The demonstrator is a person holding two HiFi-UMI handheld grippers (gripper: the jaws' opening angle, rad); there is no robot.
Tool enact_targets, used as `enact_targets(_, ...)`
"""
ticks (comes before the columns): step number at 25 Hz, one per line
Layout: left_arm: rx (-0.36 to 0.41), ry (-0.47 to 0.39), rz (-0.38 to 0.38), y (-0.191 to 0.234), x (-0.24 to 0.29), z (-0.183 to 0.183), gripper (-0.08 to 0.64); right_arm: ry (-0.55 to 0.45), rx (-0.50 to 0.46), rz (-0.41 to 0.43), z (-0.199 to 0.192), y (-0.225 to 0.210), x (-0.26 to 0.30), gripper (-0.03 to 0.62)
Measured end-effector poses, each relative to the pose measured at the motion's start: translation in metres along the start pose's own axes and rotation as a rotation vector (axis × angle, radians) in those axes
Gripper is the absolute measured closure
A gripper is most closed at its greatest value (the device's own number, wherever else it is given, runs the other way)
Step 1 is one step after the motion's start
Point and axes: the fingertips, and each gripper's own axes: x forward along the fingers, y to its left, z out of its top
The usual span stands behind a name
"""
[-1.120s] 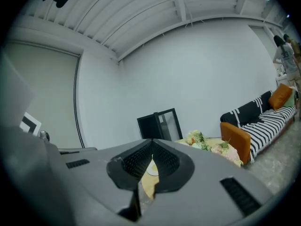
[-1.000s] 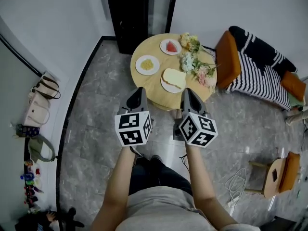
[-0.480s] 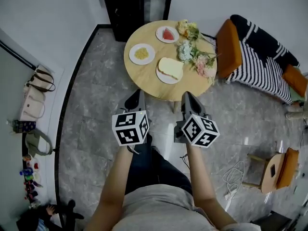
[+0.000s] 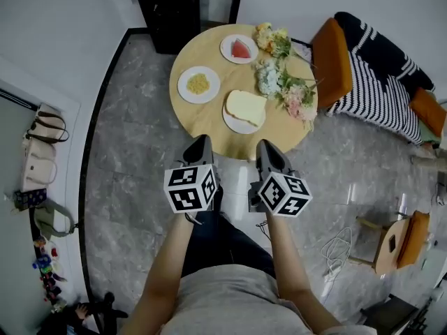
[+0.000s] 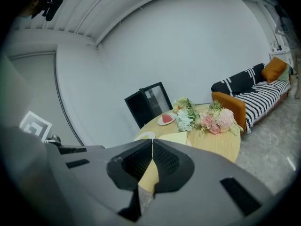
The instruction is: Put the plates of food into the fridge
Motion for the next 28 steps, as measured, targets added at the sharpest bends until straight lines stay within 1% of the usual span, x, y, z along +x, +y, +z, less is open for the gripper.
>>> enact_targets(4,0.007,0.047,-0.037,0.001,0.03,0.004,0.552,0.027,0.024,-0.018,-0.001,-0.012,0.024,0.578)
enact_targets(9,-0.027,0.102,-0.09,0.006,0.057,0.002,0.551,0.048,0.07,-0.055,-0.004,-0.029,0.049,0.578)
enact_targets(13,-0.013,0.147,-0.107,0.008,0.069,-0.008,0.551,0.081,0.081,-0.124,-0.012,-0.049,0.062,0.578)
enact_targets(17,-0.047,0.213,-0.152,0.007,0.081,-0.024,0.551,0.084,0.122,-0.164,-0.013,-0.065,0.07,0.578)
enact_targets(19,-0.063,0.242,-0.162,0.008,0.088,-0.031,0.551,0.092,0.133,-0.181,-0.014,-0.072,0.074,0.578)
enact_targets(21,-0.096,0.273,-0.164,0.009,0.095,-0.038,0.551,0.108,0.129,-0.196,-0.015,-0.081,0.077,0.578)
enact_targets(23,-0.155,0.312,-0.156,0.011,0.1,-0.047,0.551,0.121,0.096,-0.215,-0.015,-0.09,0.08,0.578)
enact_targets(25,-0.242,0.344,-0.147,0.012,0.104,-0.056,0.549,0.14,0.06,-0.225,-0.015,-0.099,0.083,0.578)
enact_targets(28,-0.366,0.362,-0.137,0.011,0.109,-0.065,0.513,0.176,0.063,-0.204,-0.013,-0.112,0.09,0.578)
